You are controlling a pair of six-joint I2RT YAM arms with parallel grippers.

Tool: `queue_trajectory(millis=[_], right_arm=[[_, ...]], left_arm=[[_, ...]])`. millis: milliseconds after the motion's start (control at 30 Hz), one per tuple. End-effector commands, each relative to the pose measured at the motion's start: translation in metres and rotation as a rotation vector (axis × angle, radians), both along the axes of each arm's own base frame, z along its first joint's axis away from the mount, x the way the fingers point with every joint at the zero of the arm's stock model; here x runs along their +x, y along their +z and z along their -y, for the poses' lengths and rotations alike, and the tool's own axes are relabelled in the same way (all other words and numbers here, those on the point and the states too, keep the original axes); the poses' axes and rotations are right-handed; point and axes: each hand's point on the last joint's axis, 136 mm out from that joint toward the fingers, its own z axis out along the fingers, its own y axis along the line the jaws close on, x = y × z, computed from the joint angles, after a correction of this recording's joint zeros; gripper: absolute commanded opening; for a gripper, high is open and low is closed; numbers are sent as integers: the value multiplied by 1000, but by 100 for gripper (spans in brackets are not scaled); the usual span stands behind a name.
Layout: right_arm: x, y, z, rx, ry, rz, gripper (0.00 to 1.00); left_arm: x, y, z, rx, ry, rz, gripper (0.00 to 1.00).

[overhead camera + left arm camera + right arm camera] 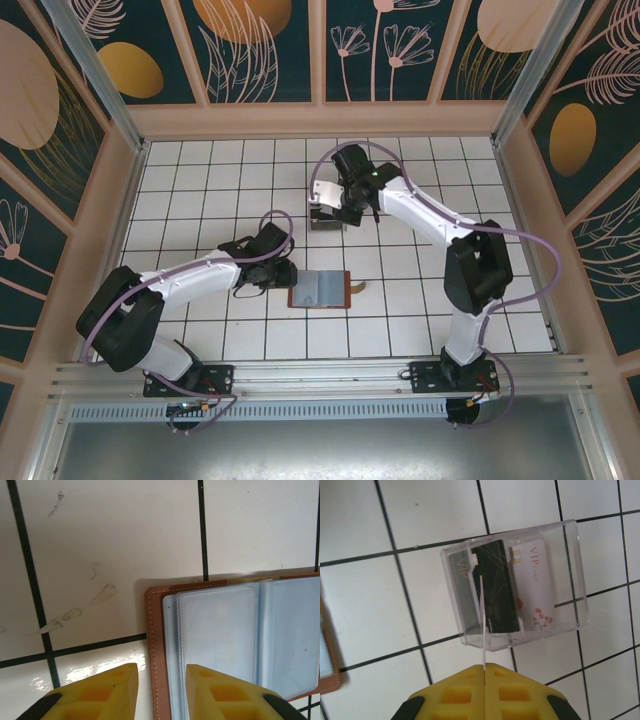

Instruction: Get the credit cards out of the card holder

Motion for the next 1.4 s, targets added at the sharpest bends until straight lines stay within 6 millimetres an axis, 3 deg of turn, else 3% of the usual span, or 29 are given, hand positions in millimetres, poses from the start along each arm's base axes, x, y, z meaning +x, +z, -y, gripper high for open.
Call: queue_trajectory(millis=[0,467,1100,1367], right_arm=[[8,-1,6,-65,55,-25,0],[53,-10,-18,-93,111,-47,0],[59,-51,-25,-117,121,-133,0],[75,-55,-21,-131,83,-83,21]], left_arm=[[-4,1,-5,16,-1,1,32],[-1,-3,-2,17,11,-13,33],[1,-11,2,33,0,-37,33],[3,-13,5,37,-15,-44,32]])
